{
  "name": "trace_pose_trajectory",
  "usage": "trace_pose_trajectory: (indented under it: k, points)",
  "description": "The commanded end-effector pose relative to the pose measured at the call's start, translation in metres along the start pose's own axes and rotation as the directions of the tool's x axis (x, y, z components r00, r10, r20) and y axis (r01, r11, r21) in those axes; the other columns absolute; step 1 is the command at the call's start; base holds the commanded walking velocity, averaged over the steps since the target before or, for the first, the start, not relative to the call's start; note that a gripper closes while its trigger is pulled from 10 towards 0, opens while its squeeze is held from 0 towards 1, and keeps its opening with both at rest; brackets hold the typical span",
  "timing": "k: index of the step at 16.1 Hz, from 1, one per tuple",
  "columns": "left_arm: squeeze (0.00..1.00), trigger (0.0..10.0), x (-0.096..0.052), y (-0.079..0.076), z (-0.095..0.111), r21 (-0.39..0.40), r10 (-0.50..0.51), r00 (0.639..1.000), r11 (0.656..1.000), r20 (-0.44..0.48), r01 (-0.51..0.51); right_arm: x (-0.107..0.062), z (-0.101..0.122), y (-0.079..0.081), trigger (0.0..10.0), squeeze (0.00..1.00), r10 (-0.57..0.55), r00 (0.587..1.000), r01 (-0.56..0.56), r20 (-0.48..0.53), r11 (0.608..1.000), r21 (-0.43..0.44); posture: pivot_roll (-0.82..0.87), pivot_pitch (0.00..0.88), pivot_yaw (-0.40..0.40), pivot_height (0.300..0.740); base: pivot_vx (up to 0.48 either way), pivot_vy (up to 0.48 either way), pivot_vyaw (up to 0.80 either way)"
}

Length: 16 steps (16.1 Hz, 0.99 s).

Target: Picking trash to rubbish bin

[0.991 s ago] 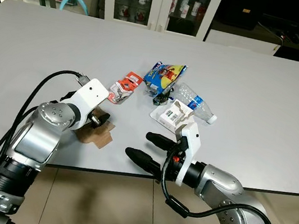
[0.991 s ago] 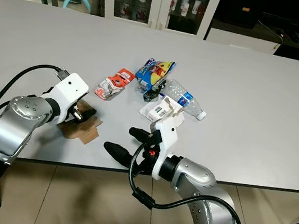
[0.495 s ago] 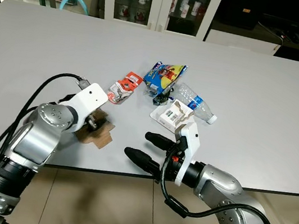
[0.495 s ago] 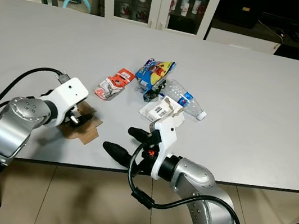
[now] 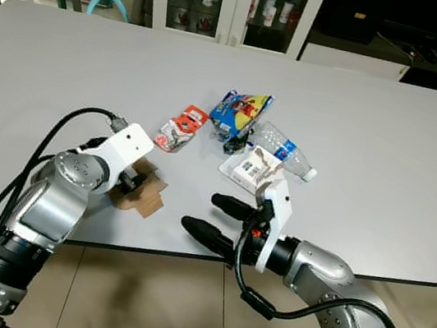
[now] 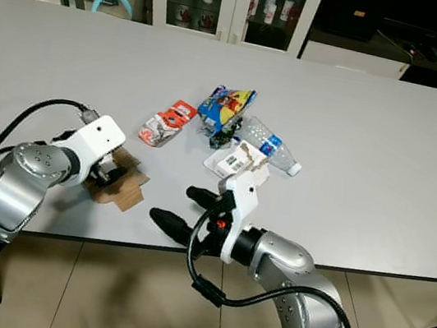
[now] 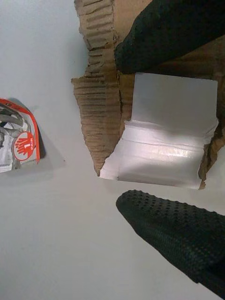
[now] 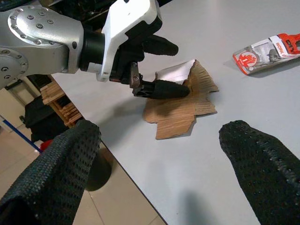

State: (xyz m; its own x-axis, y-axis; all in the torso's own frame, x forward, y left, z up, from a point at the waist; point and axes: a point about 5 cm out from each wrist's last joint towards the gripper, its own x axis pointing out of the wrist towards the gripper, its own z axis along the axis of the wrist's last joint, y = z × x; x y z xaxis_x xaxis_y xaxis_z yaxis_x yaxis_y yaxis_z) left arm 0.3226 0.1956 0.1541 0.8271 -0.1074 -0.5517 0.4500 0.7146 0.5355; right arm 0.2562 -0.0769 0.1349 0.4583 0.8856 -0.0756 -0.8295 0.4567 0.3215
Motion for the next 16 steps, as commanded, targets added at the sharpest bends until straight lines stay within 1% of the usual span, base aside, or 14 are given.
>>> trace_pose_trajectory:
  k: [1, 5, 13, 14, 15, 16]
  points:
    - [0.0, 10.0, 0.001, -0.001, 0.001, 0.016, 0.0, 1.0, 1.0, -0.008, 0.0, 0.001, 0.003, 0.0, 10.0, 0.0, 0.013, 1.0, -0.013, -0.002, 1.0, -0.013, -0.04, 0.061, -0.088, 0.74, 0.0, 0.0, 0.0]
    - [0.0, 10.0, -0.001, -0.003, 0.0, 0.032, -0.021, 1.0, 0.999, -0.015, 0.022, 0.001, 0.003, 0.0, 10.0, 0.0, 0.013, 1.0, -0.013, -0.003, 1.0, -0.012, -0.04, 0.059, -0.087, 0.74, 0.0, 0.0, 0.0]
    - [0.0, 10.0, 0.001, -0.001, -0.012, 0.077, 0.008, 0.996, 0.997, -0.085, -0.002, 0.0, 0.002, 0.0, 10.0, 0.0, 0.014, 1.0, -0.014, -0.004, 1.0, -0.008, -0.04, 0.064, -0.086, 0.74, 0.0, 0.0, 0.0]
    - [0.0, 9.2, 0.001, -0.002, -0.012, 0.077, 0.007, 0.996, 0.997, -0.086, 0.0, 0.0, 0.002, 0.001, 10.0, 0.0, 0.014, 1.0, -0.014, -0.003, 1.0, -0.007, -0.04, 0.064, -0.086, 0.74, 0.0, 0.0, 0.0]
    - [0.0, 1.9, 0.001, -0.002, -0.012, 0.076, 0.006, 0.996, 0.997, -0.085, 0.001, 0.0, 0.002, 0.001, 10.0, 0.0, 0.014, 1.0, -0.015, -0.003, 1.0, -0.007, -0.04, 0.063, -0.086, 0.74, 0.0, 0.0, 0.0]
    - [0.0, 0.0, 0.001, -0.003, -0.012, 0.076, 0.005, 0.996, 0.997, -0.084, 0.001, 0.0, 0.001, 0.001, 10.0, 0.0, 0.015, 1.0, -0.015, -0.004, 1.0, -0.007, -0.04, 0.064, -0.087, 0.74, 0.0, 0.0, 0.0]
